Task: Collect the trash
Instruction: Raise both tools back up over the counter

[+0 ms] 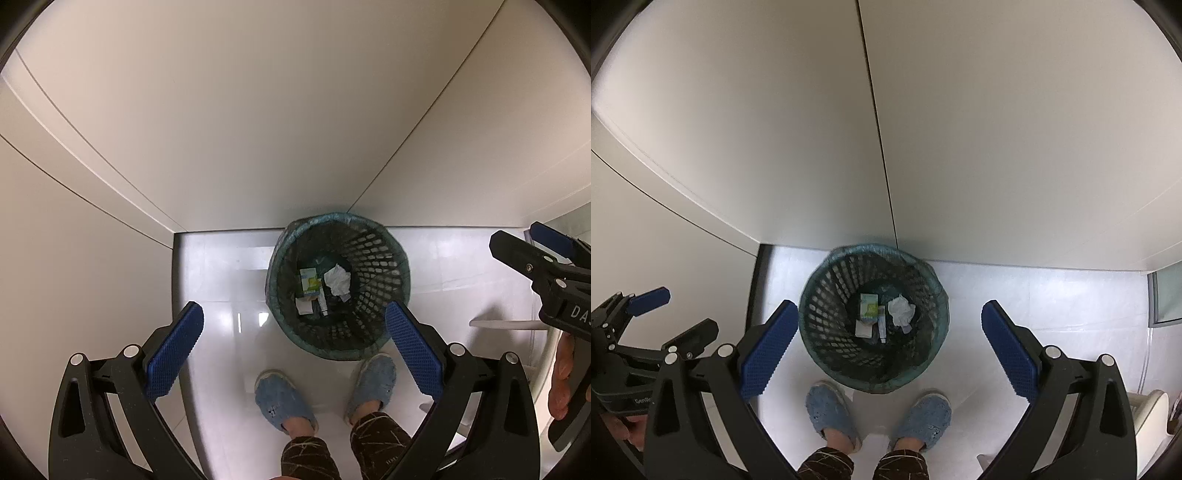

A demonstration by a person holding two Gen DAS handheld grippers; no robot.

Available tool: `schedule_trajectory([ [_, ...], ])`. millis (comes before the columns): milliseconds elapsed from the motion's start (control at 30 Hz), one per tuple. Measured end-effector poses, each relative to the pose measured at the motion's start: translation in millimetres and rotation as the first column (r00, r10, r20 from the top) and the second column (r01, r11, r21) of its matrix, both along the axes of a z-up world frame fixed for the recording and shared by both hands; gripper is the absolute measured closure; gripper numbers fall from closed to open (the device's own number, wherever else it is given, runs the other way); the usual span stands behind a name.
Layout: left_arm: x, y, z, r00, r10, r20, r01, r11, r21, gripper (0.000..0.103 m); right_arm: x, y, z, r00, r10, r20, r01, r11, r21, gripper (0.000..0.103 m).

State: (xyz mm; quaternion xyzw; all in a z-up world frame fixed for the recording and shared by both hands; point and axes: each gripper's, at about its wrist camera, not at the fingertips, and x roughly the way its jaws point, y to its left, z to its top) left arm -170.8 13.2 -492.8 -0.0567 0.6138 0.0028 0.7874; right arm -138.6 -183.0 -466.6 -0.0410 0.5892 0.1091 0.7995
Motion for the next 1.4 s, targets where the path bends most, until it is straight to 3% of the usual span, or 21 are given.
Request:
schedule_trajectory([
  [200, -1.7, -1.2, 58.2, 1.0, -0.004, 0.031, 0.004, 1.0, 0.007, 0.007, -2.9, -1.0, 54.7, 0.999, 0.014, 0.037, -0.013, 0.999, -0.035, 0.008],
  [833, 10.2, 6.5, 256.2, 0.982, -0.034, 0.186, 0.035, 0.999, -0.002, 0.007, 5.4, -15.7, 249.4, 0.982, -0.034, 0.183, 0.034, 0.999, 0.0, 0.008],
  [1033, 21.9, 12.0, 307.1, 0.964, -0.063, 0.258, 0.061, 0.998, 0.017, 0.007, 9.8, -14.3, 317.1, 0.958, -0.052, 0.281, 0.061, 0.998, -0.024, 0.008],
  [1233, 38.3, 18.8, 358.3, 0.942, -0.081, 0.326, 0.081, 0.997, 0.014, 0.007, 16.7, -20.7, 379.8, 0.923, -0.11, 0.369, 0.113, 0.993, 0.015, 0.008],
  [1400, 54.1, 19.2, 393.0, 0.923, -0.087, 0.375, 0.087, 0.996, 0.019, 0.007, 27.4, -28.8, 411.5, 0.9, -0.146, 0.41, 0.149, 0.989, 0.024, 0.008],
])
